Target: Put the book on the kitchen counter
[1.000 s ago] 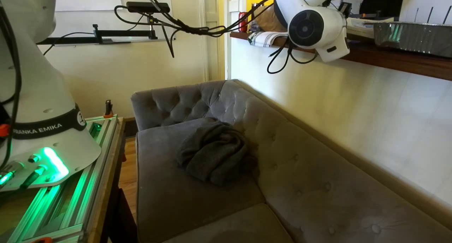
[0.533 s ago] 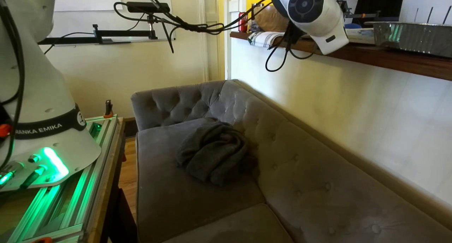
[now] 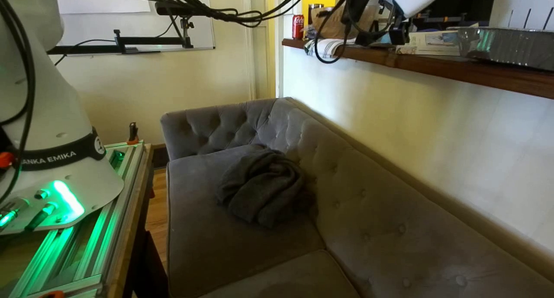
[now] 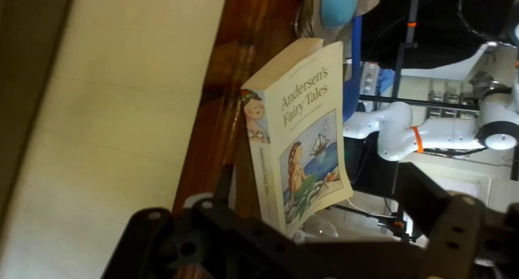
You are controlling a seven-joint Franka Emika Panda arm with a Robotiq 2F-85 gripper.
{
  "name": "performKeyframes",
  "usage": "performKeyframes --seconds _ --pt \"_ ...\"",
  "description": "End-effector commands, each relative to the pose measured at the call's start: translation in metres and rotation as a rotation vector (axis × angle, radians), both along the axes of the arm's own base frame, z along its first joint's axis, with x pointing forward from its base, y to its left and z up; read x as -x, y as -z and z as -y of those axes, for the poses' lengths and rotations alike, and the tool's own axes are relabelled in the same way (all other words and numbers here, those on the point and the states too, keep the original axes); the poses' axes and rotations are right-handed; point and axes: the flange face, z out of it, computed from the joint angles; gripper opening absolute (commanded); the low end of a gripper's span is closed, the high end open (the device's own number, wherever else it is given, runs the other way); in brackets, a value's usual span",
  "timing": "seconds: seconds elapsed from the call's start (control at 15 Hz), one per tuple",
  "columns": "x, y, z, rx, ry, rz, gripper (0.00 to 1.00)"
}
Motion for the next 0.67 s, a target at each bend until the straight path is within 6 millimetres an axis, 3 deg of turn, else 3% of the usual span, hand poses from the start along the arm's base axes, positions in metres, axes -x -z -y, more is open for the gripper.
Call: performKeyframes --seconds 0.0,0.2,0.6 --pt "0.070 -0.012 0.019 0.079 -0.022 -0.149 1.00" --pt "0.110 -0.006 0.044 0.195 -0.023 -0.254 1.00" --pt "0.149 -0.003 0.121 0.497 0.132 -0.360 1.00"
